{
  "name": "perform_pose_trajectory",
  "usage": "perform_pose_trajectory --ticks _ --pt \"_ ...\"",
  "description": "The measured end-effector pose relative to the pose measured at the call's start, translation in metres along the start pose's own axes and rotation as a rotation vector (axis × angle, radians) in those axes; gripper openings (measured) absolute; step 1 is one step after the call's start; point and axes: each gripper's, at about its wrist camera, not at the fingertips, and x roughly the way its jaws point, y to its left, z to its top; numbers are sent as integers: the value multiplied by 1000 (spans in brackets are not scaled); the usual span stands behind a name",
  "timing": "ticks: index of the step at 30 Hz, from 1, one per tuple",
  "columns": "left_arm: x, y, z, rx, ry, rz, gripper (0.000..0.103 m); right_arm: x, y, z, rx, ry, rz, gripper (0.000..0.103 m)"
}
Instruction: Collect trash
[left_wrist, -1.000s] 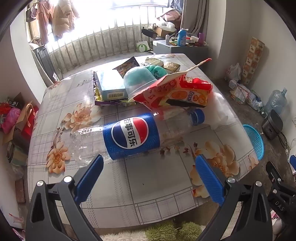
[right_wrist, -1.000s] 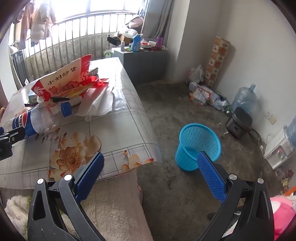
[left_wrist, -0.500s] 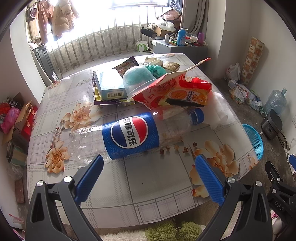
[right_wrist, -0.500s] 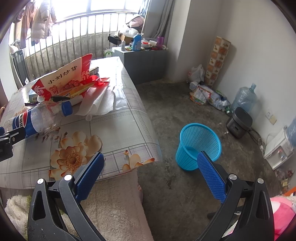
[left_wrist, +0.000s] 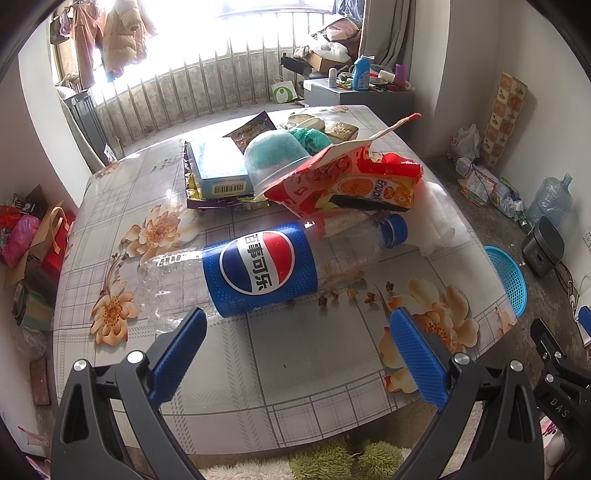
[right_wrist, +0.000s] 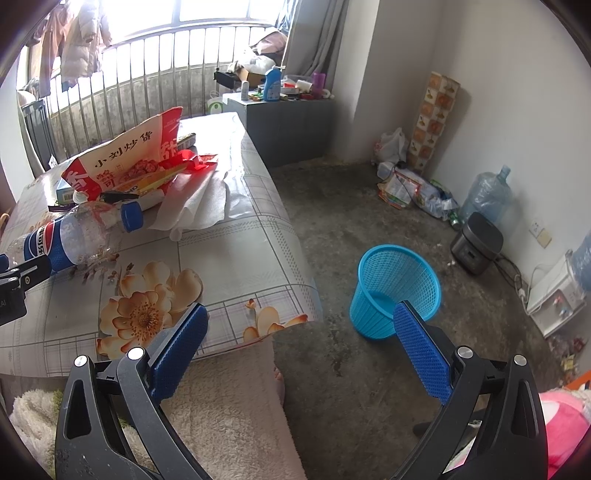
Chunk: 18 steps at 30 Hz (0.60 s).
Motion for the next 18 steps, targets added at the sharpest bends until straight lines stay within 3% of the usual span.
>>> perform_pose_trajectory --ticks 18 --pt "2 -5 -5 9 8 3 97 -1 -2 -3 -5 5 6 96"
